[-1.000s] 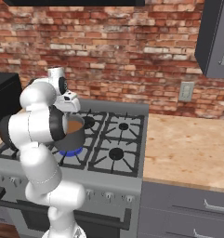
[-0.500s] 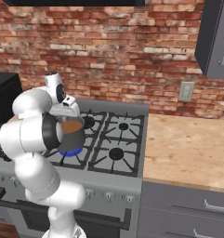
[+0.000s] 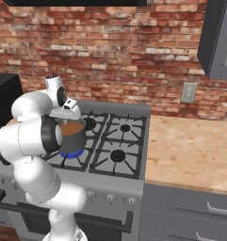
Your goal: Pick up the sugar cube(s) and place them in the saucepan with hot chocolate.
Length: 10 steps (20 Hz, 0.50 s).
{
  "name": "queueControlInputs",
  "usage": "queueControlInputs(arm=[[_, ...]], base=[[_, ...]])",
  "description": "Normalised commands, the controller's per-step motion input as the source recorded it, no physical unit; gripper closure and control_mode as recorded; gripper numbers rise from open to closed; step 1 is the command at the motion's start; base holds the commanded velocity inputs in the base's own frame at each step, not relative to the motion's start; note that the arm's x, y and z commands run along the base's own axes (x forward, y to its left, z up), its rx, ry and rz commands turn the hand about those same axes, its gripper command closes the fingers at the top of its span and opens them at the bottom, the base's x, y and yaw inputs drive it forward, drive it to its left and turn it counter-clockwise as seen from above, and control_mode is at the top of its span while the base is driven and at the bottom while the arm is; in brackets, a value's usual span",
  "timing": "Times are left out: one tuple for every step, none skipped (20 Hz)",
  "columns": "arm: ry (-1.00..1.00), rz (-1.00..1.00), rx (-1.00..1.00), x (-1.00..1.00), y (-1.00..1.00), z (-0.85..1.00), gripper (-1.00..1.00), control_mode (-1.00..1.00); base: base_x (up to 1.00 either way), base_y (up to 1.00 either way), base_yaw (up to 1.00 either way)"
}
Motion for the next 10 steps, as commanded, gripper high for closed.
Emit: queueControlInputs(arm=[[0.00,0.00,0.00,0.00,0.00,0.00,1.00,-1.00],[0.00,0.00,0.00,0.00,0.00,0.00,-1.00,-1.00],[0.00,0.00,0.00,0.00,0.00,0.00,-1.00,-1.00],[0.00,0.00,0.00,0.00,0.00,0.00,-1.00,-1.00],[0.00,0.00,0.00,0.00,0.00,0.00,-1.00,-1.00],[0.00,0.00,0.00,0.00,0.00,0.00,-1.00,-1.00],[0.00,0.00,0.00,0.00,0.00,0.00,-1.00,-1.00],[0.00,0.00,0.00,0.00,0.00,0.00,-1.00,-1.00],[0.00,0.00,0.00,0.00,0.00,0.00,-1.00,-1.00],[0.00,0.00,0.00,0.00,0.00,0.00,-1.00,-1.00]], base=[[0.00,0.00,0.00],[0.00,0.00,0.00],[0.00,0.00,0.00],[0.00,0.00,0.00],[0.00,0.00,0.00],[0.00,0.00,0.00],[0.00,0.00,0.00],[0.00,0.00,0.00],[0.00,0.00,0.00],[0.00,0.00,0.00]])
